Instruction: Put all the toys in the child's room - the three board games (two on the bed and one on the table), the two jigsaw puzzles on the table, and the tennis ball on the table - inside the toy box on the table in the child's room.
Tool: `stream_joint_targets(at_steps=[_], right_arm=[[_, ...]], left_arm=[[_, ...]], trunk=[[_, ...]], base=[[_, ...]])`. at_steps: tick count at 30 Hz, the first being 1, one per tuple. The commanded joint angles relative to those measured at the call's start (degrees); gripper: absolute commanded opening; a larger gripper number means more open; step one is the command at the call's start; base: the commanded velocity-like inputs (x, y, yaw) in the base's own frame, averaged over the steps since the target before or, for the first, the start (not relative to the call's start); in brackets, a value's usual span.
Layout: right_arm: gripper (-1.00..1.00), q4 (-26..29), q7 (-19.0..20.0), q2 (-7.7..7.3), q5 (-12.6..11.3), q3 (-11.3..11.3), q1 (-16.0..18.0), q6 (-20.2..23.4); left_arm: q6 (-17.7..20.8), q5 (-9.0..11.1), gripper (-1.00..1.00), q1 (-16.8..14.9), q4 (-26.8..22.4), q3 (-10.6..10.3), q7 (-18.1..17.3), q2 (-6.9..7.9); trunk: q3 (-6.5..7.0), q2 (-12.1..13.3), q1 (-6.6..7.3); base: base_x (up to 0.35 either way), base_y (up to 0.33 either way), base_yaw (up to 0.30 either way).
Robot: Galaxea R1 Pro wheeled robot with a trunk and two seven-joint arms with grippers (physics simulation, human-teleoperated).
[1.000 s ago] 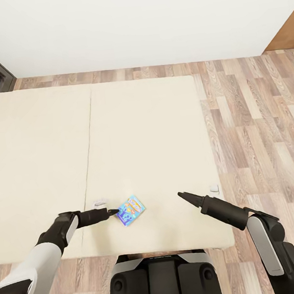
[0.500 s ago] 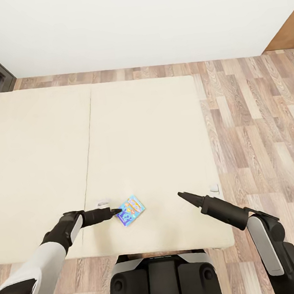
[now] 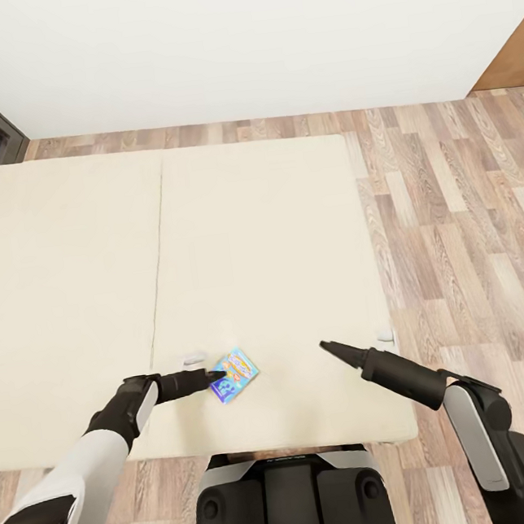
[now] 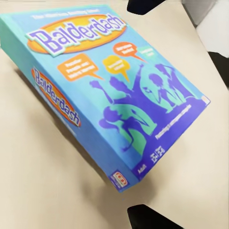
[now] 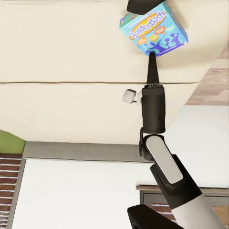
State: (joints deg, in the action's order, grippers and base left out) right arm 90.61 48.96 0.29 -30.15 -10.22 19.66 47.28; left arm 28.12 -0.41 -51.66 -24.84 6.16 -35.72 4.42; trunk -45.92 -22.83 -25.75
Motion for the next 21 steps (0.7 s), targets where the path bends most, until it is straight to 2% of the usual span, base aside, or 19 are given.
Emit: stream_joint_targets(at_steps=[1,14,21], right_arm=[[1.00,0.01,0.19,-0.02,-0.07,-0.42,0.03,0.31],[1.00,0.01,0.34,-0.26,-0.17,-1.94,0.03,0.51],[1.00,0.01,0.34,-0.28,-0.17,-1.99,0.03,0.51]], left_arm=[[0.53,-0.04,1.00,-0.02,-0.06,0.34,-0.24,-0.24],[0.59,0.00,1.00,-0.02,-0.29,0.34,-0.30,-1.55],[0.39,-0.02,1.00,-0.02,-1.08,0.40,-0.25,-2.18]], trunk=[[-0.06,-0.09,-0.03],[-0.06,-0.09,-0.03],[-0.06,-0.09,-0.03]], base=[[0.000,0.000,0.000],[0.000,-0.003,0.000],[0.000,-0.138,0.000]])
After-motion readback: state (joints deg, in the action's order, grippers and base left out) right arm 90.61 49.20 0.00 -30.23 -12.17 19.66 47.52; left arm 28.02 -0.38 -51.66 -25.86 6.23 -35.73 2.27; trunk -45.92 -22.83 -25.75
